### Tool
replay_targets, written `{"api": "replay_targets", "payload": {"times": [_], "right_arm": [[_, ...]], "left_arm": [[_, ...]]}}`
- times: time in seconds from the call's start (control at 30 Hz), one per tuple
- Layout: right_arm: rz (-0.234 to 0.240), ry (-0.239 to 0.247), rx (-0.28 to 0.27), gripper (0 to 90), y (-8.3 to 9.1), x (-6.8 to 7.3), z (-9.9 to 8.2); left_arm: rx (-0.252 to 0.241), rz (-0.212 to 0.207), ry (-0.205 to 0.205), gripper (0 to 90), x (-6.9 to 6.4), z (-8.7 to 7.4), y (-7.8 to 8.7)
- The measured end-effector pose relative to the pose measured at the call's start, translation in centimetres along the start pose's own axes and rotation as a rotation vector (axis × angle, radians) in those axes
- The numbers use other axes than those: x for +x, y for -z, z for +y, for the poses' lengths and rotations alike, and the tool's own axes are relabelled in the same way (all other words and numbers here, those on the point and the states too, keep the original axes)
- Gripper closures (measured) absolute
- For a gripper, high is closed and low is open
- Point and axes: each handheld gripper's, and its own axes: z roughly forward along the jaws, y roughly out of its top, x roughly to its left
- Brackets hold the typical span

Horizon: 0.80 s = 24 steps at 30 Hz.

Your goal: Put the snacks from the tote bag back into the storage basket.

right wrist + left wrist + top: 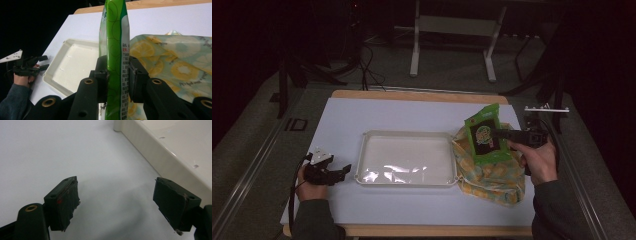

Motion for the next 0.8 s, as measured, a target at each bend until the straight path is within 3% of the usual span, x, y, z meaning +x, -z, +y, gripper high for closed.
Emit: {"api": "replay_targets", "payload": {"times": [0.8], "right_arm": [[0.052, 0.014, -0.008, 72.6, -2.6, 2.0, 0.2]], "left_arm": [[-0.001, -0.001, 0.001, 20.9, 0.0, 0.0, 0.0]]}}
